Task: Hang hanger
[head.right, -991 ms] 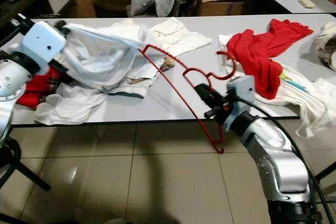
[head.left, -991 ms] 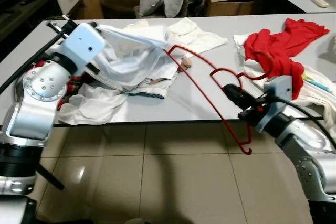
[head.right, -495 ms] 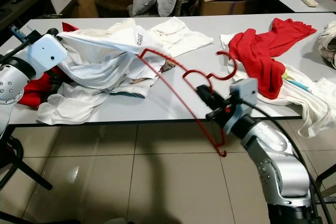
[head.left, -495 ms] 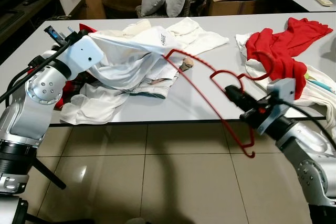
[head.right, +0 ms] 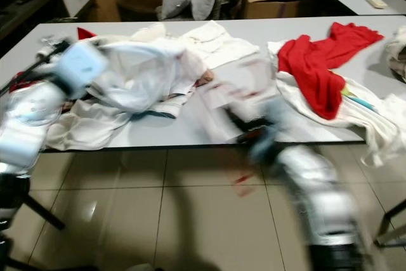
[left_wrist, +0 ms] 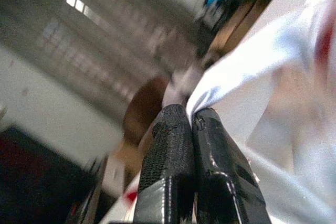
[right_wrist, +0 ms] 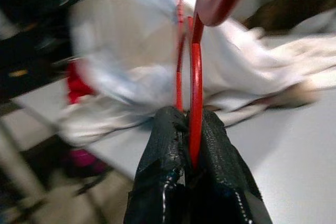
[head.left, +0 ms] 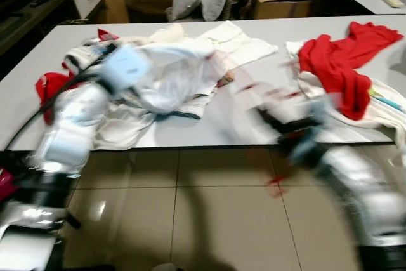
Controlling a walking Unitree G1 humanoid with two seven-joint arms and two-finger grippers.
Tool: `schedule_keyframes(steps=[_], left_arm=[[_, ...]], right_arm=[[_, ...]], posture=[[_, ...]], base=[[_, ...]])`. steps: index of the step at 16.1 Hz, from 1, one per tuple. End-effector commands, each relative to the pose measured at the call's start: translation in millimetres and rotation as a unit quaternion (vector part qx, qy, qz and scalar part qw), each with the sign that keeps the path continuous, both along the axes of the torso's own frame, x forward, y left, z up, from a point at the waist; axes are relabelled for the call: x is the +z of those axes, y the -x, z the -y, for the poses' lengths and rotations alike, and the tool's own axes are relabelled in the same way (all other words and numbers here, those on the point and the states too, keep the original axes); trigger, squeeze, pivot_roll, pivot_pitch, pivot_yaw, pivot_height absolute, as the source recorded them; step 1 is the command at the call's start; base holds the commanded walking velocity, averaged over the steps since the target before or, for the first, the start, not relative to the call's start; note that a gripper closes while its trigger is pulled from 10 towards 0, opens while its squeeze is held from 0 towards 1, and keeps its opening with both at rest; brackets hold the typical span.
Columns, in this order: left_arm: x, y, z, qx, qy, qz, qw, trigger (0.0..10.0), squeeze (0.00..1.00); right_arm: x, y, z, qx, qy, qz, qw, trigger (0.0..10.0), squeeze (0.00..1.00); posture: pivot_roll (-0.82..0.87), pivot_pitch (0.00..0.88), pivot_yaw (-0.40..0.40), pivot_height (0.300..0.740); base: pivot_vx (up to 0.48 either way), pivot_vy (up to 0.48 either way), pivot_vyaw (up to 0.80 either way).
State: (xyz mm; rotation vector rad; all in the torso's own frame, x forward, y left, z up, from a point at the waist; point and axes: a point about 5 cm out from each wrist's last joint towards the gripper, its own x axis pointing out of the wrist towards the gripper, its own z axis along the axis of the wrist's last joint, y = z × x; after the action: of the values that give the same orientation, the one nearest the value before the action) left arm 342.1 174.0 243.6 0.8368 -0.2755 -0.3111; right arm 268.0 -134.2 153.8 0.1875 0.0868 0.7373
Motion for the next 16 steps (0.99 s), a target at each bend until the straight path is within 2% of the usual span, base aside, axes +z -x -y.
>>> schedule_keyframes(steps=[1, 3, 4, 6, 8, 9, 10, 11, 12, 13, 14, 15, 16], left_arm=[[13.5, -1.1, 1.6, -0.002, 0.001, 0.018, 1.0, 0.0, 0.0], [24.9, -2.4, 9.6, -0.018, -0.009, 0.036, 0.999, 0.0, 0.0], [27.2, -2.1, 13.5, -0.029, -0.025, 0.038, 0.999, 0.0, 0.0], [25.2, -1.0, 17.2, -0.041, -0.047, 0.033, 0.998, 0.0, 0.0], [16.1, 2.4, 28.8, -0.076, -0.068, 0.013, 0.995, 0.4, 0.0], [14.0, 2.9, 31.1, -0.082, -0.069, 0.007, 0.994, 0.4, 0.0], [5.3, 3.6, 36.9, -0.096, -0.076, -0.01, 0.992, 1.3, 0.0], [2.2, 3.9, 38.7, -0.101, -0.078, -0.017, 0.992, 1.5, 0.0], [-7.3, 4.6, 41.1, -0.106, -0.082, -0.035, 0.99, 2.2, 0.0], [-16.7, 5.0, 40.4, -0.105, -0.087, -0.055, 0.989, 4.5, 0.0], [-23.4, 5.0, 38.4, -0.098, -0.09, -0.068, 0.989, 10.0, 0.0], [-36.3, 5.5, 34.1, -0.085, -0.075, -0.097, 0.989, 10.0, 0.0], [-49.3, 8.1, 30.0, -0.076, -0.066, -0.117, 0.988, 10.0, 1.0]], right_arm=[[0.6, 0.2, -6.6, 0.005, 0.01, -0.005, 1.0, 10.0, 0.0], [-2.6, 5.3, -18.2, 0.031, 0.013, -0.014, 0.999, 10.0, 0.0], [-1.8, 3.8, -19.9, 0.026, 0.008, -0.015, 1.0, 10.0, 0.0], [3.4, -3.8, -19.3, -0.006, -0.009, -0.01, 1.0, 10.0, 0.0], [16.0, -16.3, -21.0, -0.036, -0.064, -0.01, 0.997, 10.0, 0.0], [17.4, -18.2, -21.5, -0.04, -0.072, -0.012, 0.997, 10.0, 0.0], [18.6, -24.2, -23.2, -0.051, -0.091, -0.026, 0.994, 10.0, 0.0], [18.7, -26.1, -24.0, -0.054, -0.096, -0.031, 0.993, 10.0, 0.0], [18.3, -27.5, -27.2, -0.049, -0.106, -0.045, 0.992, 10.0, 0.0], [17.9, -27.9, -29.0, -0.045, -0.108, -0.051, 0.992, 10.0, 0.0], [17.4, -27.7, -29.7, -0.044, -0.107, -0.053, 0.992, 10.0, 0.0], [16.7, -27.2, -30.7, -0.042, -0.108, -0.057, 0.992, 10.0, 0.0], [15.9, -26.0, -31.3, -0.04, -0.109, -0.061, 0.991, 10.0, 0.0]], posture=[[-0.09, 0.0, 0.08, 0.74], [-0.08, 0.0, 0.078, 0.74], [-0.09, 0.0, 0.08, 0.74], [-0.09, 0.0, 0.082, 0.74], [-0.09, 0.0, 0.085, 0.74], [-0.09, 0.0, 0.085, 0.74], [-0.09, 0.0, 0.083, 0.74], [-0.09, 0.0, 0.083, 0.74], [-0.1, 0.0, 0.079, 0.74], [-0.1, 0.0, 0.078, 0.74], [-0.1, 0.0, 0.075, 0.74], [-0.09, 0.0, 0.074, 0.74], [-0.1, 0.0, 0.076, 0.74]], base=[[0.0, 0.0, 0.0], [0.0, 0.0, 0.0], [0.0, 0.0, 0.0], [0.0, 0.0, 0.0], [0.0, 0.0, 0.0], [0.0, 0.0, 0.0], [0.0, 0.0, 0.0], [0.0, 0.0, 0.0], [0.0, 0.0, 0.0], [0.0, 0.0, 0.0], [0.0, 0.0, 0.0], [0.0, 0.0, 0.0], [0.0, 0.0, 0.0]])
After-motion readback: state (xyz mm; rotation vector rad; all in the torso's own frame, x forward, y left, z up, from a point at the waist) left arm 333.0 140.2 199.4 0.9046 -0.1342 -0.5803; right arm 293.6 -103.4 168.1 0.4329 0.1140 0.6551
